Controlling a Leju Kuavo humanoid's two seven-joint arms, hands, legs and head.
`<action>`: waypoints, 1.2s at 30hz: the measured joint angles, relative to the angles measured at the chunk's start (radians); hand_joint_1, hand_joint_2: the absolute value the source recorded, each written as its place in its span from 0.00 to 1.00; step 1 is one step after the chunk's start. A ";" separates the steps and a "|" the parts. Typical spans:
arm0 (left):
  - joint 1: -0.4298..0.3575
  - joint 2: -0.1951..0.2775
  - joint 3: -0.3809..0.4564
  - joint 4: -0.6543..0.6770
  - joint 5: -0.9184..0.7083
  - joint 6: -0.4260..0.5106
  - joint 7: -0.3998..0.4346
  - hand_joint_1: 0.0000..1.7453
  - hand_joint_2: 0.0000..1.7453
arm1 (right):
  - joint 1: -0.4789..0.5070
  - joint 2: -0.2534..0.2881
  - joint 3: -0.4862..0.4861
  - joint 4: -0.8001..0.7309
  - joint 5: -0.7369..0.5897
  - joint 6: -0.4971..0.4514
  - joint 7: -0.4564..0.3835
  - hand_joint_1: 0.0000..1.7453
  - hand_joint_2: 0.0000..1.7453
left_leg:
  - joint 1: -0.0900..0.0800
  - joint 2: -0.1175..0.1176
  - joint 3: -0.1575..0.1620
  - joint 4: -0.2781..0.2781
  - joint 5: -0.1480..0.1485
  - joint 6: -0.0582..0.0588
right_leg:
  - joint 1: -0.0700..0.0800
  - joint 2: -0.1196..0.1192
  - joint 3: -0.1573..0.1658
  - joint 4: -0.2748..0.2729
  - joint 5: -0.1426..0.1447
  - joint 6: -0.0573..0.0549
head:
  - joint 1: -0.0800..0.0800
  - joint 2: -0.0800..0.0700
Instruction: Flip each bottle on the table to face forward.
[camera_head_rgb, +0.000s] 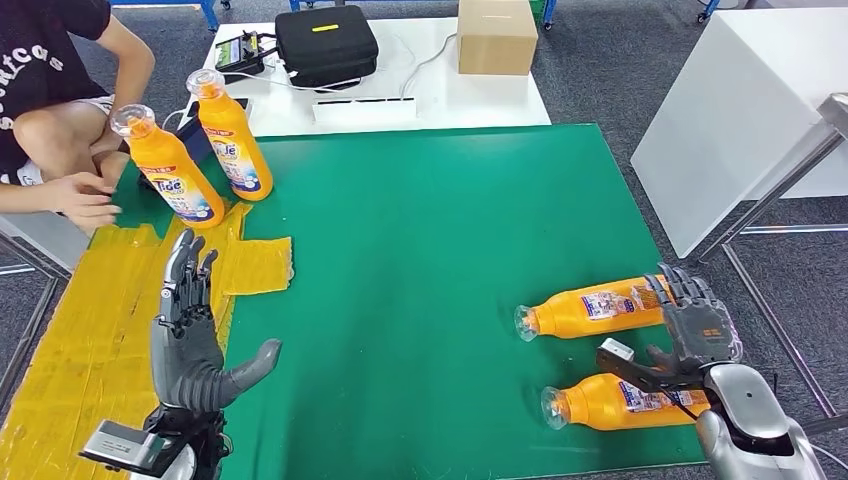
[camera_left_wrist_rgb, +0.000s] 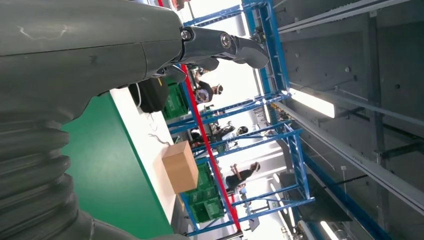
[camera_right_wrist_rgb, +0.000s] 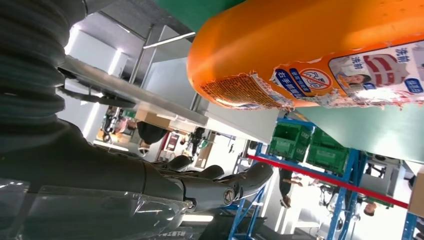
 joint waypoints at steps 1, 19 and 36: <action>0.000 0.000 0.000 0.001 0.000 0.000 0.000 0.00 1.00 | -0.004 0.000 0.000 0.006 0.006 -0.003 0.002 0.00 1.00 | 0.000 0.000 0.000 0.000 0.000 0.000 | 0.000 0.000 0.000 0.000 0.000 0.000 | 0.000 0.000; -0.023 0.000 -0.019 0.043 0.014 -0.011 0.002 0.00 1.00 | -0.180 0.021 0.080 0.261 0.084 -0.012 -0.017 0.00 1.00 | 0.000 0.001 0.000 0.000 0.000 0.000 | 0.000 0.000 0.000 0.000 0.000 0.000 | 0.000 0.000; -0.048 0.000 -0.046 0.090 0.035 -0.030 0.015 0.00 1.00 | -0.398 0.080 0.261 0.546 -0.064 0.089 -0.133 1.00 1.00 | 0.000 0.003 0.011 0.000 0.000 0.000 | 0.000 0.002 0.009 0.000 0.000 0.000 | 0.000 0.000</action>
